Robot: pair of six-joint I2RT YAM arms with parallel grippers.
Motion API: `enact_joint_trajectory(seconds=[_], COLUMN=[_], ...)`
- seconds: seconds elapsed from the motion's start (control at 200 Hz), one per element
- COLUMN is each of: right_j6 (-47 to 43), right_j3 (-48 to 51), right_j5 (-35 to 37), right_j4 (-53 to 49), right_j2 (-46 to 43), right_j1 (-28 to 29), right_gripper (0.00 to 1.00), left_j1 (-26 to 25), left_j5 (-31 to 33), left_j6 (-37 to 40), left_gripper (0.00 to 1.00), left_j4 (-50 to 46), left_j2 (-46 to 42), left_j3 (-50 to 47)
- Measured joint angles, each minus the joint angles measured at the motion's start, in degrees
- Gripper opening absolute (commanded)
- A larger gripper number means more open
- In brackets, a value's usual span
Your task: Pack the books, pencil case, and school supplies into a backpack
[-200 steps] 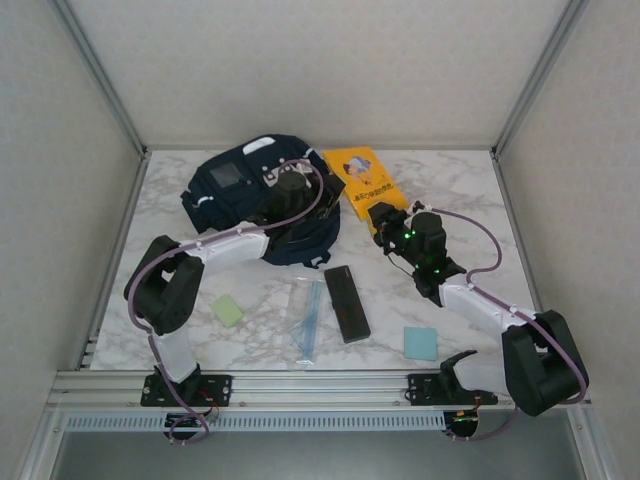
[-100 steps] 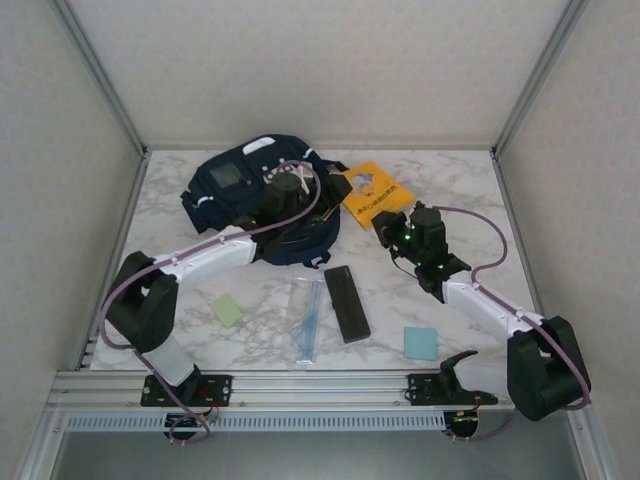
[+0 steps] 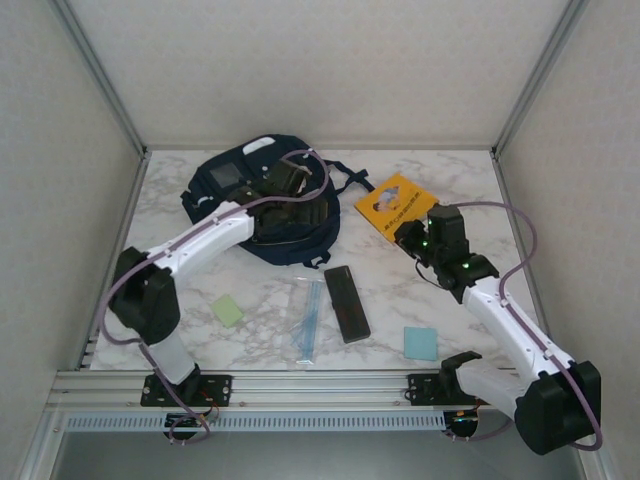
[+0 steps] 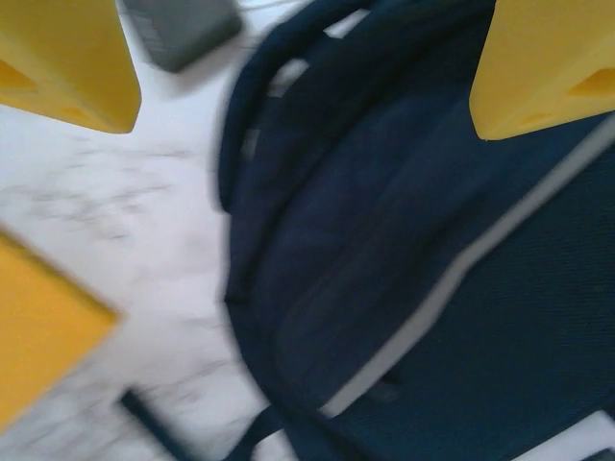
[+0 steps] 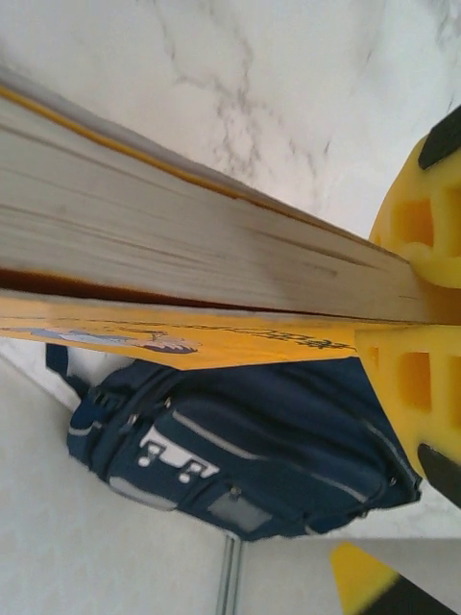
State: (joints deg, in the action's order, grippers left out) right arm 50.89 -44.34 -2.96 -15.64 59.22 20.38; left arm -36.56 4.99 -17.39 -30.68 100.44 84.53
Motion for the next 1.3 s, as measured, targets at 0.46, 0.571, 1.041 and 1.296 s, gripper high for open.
enact_joint_trajectory(seconds=[0.46, 0.571, 1.041, 1.296], right_j6=[-3.2, -3.6, -1.5, 6.0], right_j3=[1.7, 1.7, 2.8, 7.3], right_j5=[1.4, 1.4, -3.9, -11.0], right_j4=[-5.7, -5.7, -1.4, 12.6], right_j2=[-6.1, -6.1, -4.3, 3.4], right_j1=[-0.7, -0.8, -1.0, 2.2], right_gripper=[0.00, 0.00, 0.00, 0.00], left_j1=[4.8, 4.9, 8.0, 10.6], left_j5=[3.3, 0.5, -7.6, -11.8], left_j6=[9.4, 9.9, 11.8, 11.6], left_gripper=[0.49, 0.05, 0.00, 0.00], left_j4=[-6.6, -6.6, -15.8, -20.2], left_j2=[19.5, 20.5, 18.1, 16.5], left_j3=[9.1, 10.4, 22.5, 34.2])
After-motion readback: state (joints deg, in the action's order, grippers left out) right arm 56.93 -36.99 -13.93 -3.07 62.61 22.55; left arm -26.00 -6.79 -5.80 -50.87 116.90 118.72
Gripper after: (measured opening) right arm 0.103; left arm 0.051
